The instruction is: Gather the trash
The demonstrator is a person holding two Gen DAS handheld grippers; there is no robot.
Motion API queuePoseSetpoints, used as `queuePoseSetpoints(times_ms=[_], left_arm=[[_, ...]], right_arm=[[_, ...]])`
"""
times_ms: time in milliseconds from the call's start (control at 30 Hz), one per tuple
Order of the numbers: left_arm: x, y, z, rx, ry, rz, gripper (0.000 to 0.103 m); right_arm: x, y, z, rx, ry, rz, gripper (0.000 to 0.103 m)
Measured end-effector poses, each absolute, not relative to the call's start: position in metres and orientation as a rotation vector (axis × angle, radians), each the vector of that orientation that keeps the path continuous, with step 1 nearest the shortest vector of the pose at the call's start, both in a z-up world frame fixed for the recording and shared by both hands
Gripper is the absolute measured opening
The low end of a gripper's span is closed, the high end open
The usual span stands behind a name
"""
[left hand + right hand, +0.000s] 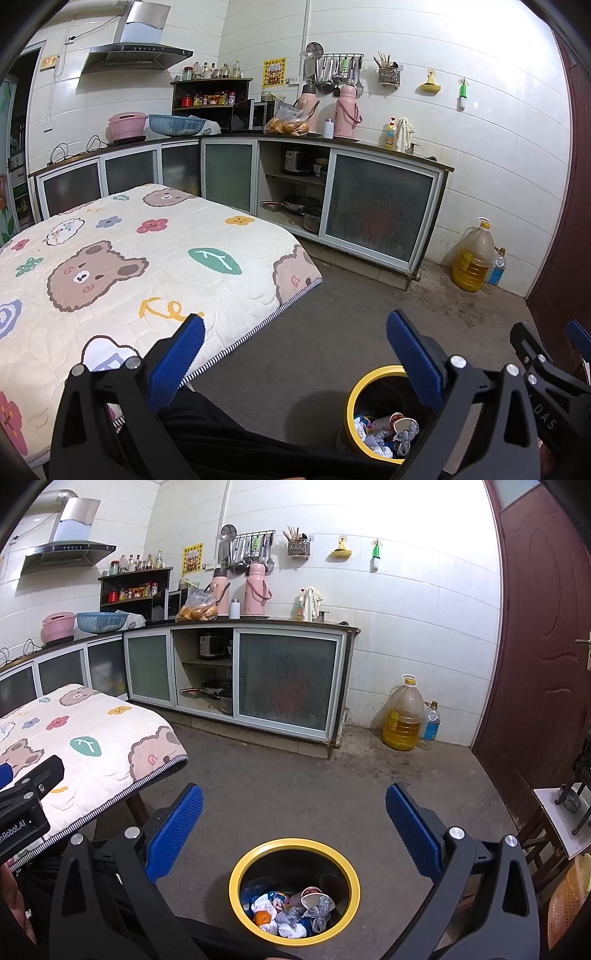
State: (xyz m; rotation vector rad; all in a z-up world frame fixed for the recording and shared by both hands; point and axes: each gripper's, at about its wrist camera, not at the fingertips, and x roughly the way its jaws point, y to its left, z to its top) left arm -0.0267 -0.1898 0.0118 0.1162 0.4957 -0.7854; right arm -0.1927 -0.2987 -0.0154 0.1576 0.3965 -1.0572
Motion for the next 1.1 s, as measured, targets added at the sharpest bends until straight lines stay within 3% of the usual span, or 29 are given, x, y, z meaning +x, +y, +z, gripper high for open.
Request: queuePoseSetpoints(times_ms=[1100], left_arm=[[-0.0252,-0.1896,0.0066,0.116,0.504,-0.789,0.095]], right_arm=[[-0.1923,-0.2998,-0.018,0.163,0.411,-1.053,0.095]])
